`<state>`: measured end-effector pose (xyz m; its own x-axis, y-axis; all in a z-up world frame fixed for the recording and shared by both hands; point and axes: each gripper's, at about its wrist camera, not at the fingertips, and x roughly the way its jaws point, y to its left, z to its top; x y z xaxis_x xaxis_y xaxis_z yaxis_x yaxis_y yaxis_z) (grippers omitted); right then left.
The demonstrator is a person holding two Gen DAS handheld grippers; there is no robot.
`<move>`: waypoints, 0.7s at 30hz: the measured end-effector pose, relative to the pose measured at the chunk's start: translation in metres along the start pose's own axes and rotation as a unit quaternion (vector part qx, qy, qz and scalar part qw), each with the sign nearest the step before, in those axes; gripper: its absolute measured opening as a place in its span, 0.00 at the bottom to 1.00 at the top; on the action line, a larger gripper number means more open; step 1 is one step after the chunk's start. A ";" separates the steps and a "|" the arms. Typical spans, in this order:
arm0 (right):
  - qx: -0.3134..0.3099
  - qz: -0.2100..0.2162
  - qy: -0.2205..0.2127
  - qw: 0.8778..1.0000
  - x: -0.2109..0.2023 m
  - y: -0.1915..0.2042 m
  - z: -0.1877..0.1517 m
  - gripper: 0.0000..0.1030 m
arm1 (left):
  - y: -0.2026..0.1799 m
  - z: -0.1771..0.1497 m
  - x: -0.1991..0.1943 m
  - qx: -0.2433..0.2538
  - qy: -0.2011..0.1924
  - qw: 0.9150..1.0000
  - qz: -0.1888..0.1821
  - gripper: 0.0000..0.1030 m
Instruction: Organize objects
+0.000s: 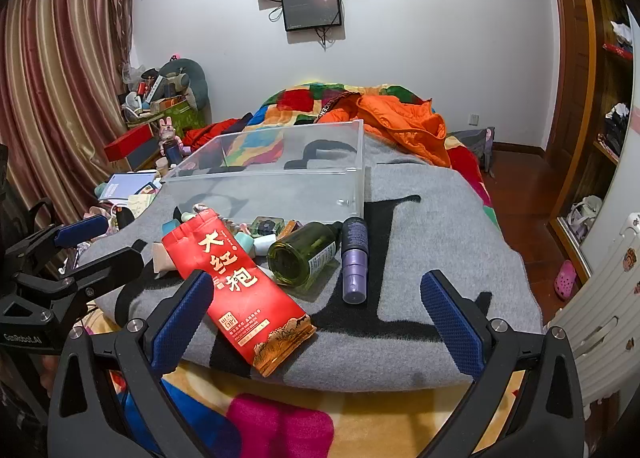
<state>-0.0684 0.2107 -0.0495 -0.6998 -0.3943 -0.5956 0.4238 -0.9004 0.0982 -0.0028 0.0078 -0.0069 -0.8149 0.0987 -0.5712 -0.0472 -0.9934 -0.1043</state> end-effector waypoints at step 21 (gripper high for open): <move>0.007 0.005 0.007 1.000 0.002 -0.002 -0.005 1.00 | 0.002 -0.001 0.003 -0.004 0.006 1.000 0.002 1.00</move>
<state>-0.0684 0.2128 -0.0549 -0.6867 -0.4012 -0.6063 0.4225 -0.8989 0.1162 -0.0053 0.0060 -0.0095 -0.8083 0.0961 -0.5809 -0.0397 -0.9932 -0.1090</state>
